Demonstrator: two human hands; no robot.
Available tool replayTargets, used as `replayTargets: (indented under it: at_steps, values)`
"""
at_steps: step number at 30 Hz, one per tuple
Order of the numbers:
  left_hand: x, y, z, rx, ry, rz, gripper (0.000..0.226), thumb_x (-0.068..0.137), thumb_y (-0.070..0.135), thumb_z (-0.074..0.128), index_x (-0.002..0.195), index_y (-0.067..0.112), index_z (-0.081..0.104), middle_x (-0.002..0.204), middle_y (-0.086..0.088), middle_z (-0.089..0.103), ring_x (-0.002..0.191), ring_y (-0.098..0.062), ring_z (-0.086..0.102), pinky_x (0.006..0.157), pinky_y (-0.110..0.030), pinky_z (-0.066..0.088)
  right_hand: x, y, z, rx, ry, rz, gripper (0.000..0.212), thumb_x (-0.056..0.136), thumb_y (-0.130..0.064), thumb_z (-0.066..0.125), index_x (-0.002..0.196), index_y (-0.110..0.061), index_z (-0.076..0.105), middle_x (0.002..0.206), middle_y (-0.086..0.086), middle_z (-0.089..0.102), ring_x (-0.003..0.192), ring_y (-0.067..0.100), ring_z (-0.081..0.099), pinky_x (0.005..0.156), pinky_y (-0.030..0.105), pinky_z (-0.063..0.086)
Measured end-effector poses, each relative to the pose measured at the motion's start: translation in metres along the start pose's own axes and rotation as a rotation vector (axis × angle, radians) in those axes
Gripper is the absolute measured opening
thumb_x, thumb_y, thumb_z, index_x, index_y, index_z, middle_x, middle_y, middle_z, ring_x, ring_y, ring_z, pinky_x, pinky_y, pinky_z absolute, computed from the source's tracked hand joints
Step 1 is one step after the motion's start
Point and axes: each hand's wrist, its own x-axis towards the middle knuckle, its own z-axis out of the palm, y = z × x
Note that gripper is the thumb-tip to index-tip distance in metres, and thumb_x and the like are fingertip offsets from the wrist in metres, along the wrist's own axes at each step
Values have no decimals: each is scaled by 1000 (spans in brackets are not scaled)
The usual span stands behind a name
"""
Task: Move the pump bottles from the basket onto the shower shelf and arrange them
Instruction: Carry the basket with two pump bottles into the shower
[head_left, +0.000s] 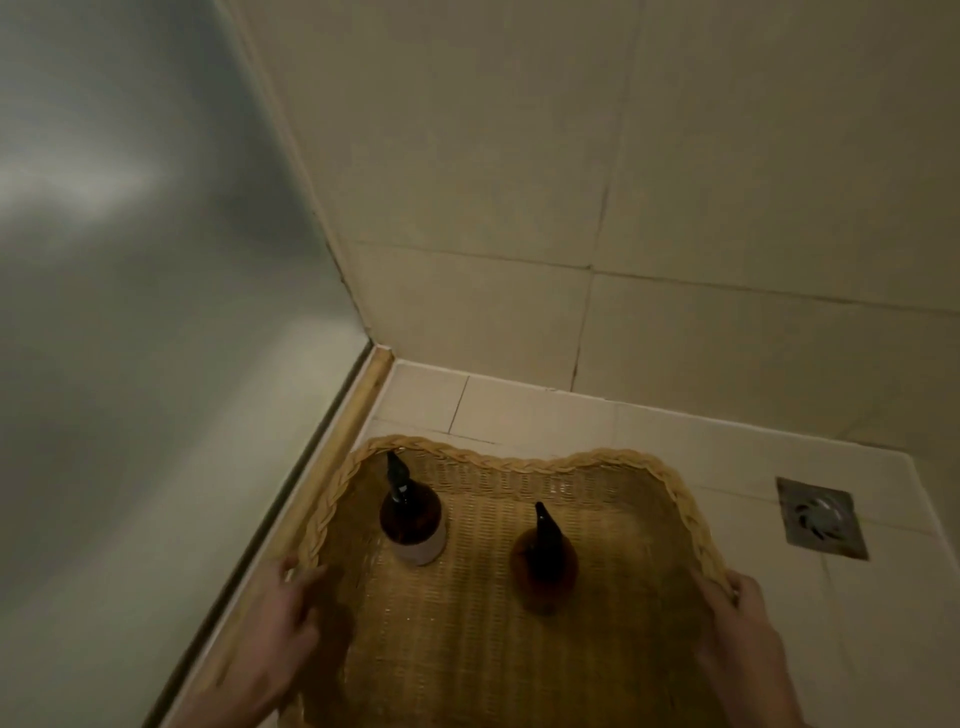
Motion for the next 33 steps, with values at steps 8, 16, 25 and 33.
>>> replayTargets:
  at_steps: [8,16,25,33]
  values:
    - [31,-16,58,-7,73,-18,49,82,3,53,128,20,56,141,-9,35,128,-23,40,107,-36,34,24,23,45,-27,41,-107,57,72,11,58,125,-8,55,126,24,43,97,43,56,86,46,47]
    - [32,-18,66,-19,96,15,48,83,3,52,128,19,56,138,-9,37,122,-21,42,104,-34,36,30,27,48,-35,99,-169,53,73,11,57,123,-7,57,121,24,44,90,42,58,81,45,49]
    - [28,-19,69,-2,94,28,49,82,0,50,126,18,58,136,-11,37,119,-23,46,103,-36,40,27,27,45,-48,93,-190,54,74,10,57,125,-5,54,124,24,43,94,42,58,85,45,48]
    - [28,-18,67,-2,67,32,46,86,4,49,130,17,54,140,-10,35,122,-22,45,105,-35,40,29,27,47,-76,88,-178,54,76,7,55,127,-10,52,126,19,41,94,39,58,87,42,47]
